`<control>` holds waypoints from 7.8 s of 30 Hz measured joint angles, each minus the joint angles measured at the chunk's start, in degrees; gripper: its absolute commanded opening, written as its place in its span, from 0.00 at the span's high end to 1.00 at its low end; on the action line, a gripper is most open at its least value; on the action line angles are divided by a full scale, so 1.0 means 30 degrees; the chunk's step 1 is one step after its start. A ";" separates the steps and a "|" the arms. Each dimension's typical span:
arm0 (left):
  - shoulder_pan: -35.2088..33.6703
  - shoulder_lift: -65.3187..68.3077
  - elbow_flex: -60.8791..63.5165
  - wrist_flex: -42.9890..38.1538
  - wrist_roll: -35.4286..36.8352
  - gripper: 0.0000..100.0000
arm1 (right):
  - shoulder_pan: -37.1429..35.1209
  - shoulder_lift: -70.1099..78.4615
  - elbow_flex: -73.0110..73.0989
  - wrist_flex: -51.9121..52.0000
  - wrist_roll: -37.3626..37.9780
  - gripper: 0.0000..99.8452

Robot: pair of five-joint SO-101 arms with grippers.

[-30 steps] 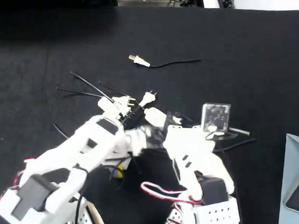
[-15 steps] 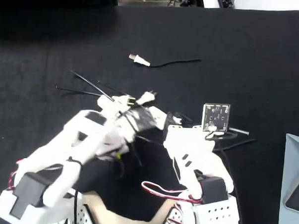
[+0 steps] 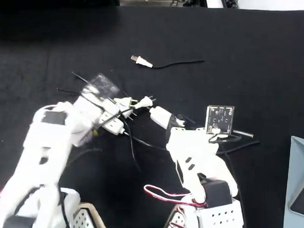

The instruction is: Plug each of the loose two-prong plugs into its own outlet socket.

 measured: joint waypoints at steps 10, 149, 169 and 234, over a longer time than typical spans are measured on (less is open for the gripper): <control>-0.0645 0.2081 0.0440 -0.1495 -0.1436 0.97 | -0.1026 0.0029 0.0293 0.0000 0.0000 0.99; -0.8088 -1.6352 0.9231 0.1934 1.0168 0.70 | -1.2220 2.6989 -0.7414 -1.3245 0.5480 0.99; -0.8088 -1.6352 0.9231 0.1934 1.0168 0.70 | -0.9612 2.0249 -0.8205 -0.8381 0.6535 0.99; -0.8088 -1.6352 0.9495 0.1758 1.0168 0.70 | 0.4425 3.5487 -2.8425 -0.0498 -0.3927 0.77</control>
